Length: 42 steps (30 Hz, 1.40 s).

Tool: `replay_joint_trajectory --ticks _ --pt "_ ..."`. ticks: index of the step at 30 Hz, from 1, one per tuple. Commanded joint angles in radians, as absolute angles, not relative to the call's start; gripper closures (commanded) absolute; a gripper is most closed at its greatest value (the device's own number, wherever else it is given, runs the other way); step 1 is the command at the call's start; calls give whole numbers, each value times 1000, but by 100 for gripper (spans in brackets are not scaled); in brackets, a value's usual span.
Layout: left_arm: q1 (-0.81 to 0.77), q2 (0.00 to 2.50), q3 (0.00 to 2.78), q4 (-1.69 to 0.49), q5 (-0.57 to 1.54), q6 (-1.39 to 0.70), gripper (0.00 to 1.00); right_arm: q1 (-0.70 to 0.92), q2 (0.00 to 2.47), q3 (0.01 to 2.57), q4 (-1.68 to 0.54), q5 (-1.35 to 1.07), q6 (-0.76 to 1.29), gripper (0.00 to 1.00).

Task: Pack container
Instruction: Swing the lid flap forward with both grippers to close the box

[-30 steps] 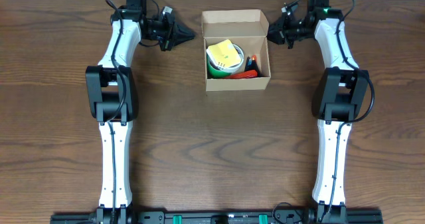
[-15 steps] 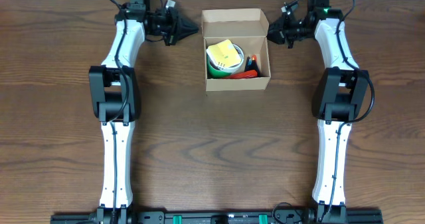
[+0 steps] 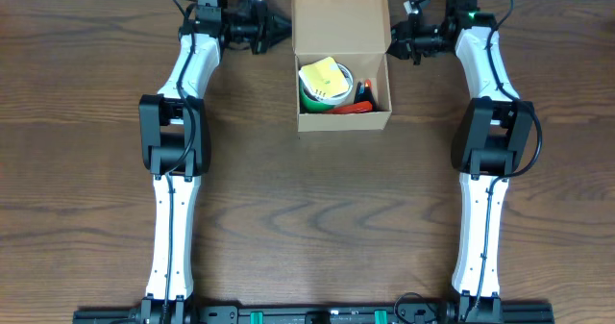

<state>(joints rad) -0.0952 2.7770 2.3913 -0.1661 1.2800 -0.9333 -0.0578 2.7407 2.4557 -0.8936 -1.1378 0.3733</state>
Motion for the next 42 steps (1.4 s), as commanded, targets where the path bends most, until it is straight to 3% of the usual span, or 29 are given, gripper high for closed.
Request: replay_joint_trajectory --ticks 1,6,23,36,42 --pt "-94 2786 2404 -1 1368 -1097 94 -60 2746 2457 -879 -1230 335 99" --pt "-95 2786 2404 204 1406 -1261 94 -60 2745 2465 -853 -1279 336 99" --pt "-95 2733 2405 417 1485 -1463 94 -59 2741 2705 -1010 -1277 305 99" --pt "-101 2654 2405 451 1538 -1531 94 -17 2741 2966 -1438 -991 95 99" --pt "-106 2632 2405 601 1581 -1672 94 20 2740 3060 -1579 -887 35 99"
